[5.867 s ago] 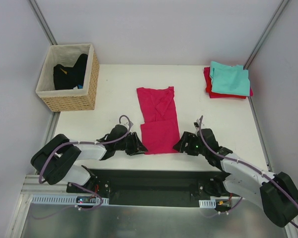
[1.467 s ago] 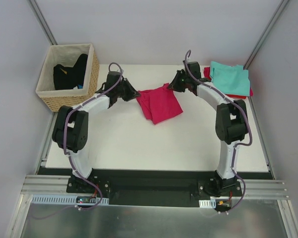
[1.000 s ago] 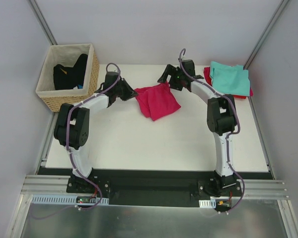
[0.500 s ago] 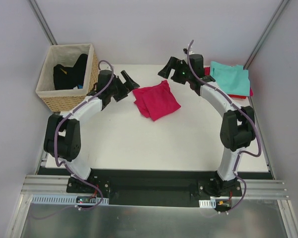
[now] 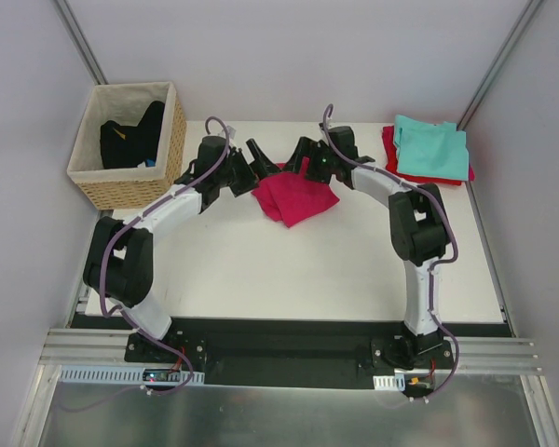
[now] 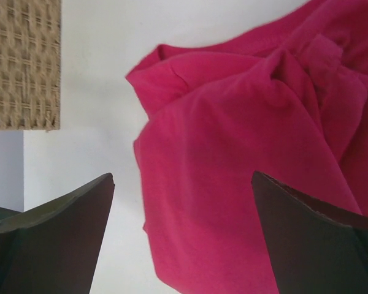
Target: Fold and stack the t-shirts
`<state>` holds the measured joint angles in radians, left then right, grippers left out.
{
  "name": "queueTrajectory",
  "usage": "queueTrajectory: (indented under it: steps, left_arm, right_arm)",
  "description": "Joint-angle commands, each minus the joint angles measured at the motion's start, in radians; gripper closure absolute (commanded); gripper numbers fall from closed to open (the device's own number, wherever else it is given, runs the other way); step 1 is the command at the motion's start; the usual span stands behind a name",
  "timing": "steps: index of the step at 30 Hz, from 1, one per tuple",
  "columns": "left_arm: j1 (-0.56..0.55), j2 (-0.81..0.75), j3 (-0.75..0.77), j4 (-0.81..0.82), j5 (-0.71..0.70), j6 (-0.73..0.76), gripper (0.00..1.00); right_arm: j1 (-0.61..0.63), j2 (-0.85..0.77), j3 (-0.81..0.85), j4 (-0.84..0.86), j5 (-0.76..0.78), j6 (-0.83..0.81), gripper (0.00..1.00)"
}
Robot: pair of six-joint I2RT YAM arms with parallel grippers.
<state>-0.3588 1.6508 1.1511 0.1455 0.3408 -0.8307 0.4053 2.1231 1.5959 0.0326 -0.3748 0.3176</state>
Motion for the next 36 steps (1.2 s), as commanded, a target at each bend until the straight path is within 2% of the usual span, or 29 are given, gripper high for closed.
queueTrajectory:
  steps: [1,8,20,26,30,36]
  left_arm:
    - [0.004,-0.042,-0.03,0.029,0.026,-0.01,0.01]
    - [0.004,-0.039,-0.042,0.032,0.03,-0.01,0.01]
    - [-0.006,-0.134,-0.149,0.032,0.026,-0.018,0.01]
    - [-0.031,-0.264,-0.26,0.023,0.007,-0.022,0.01]
    - [-0.054,-0.383,-0.353,-0.001,-0.008,-0.039,0.01]
    - [-0.118,-0.557,-0.471,-0.072,-0.072,-0.047,0.01]
  right_arm:
    - [-0.002,-0.014,-0.013,0.059,-0.004,-0.005,0.02]
    - [-0.005,-0.074,-0.142,0.072,0.05,-0.046,0.02]
    - [0.02,-0.262,-0.58,0.164,0.189,0.001,0.03]
    - [0.141,-0.419,-0.775,0.159,0.299,0.058,0.03]
    - [0.288,-0.486,-0.858,0.128,0.413,0.103,0.03]
    - [0.45,-0.534,-0.919,0.089,0.478,0.167,0.03]
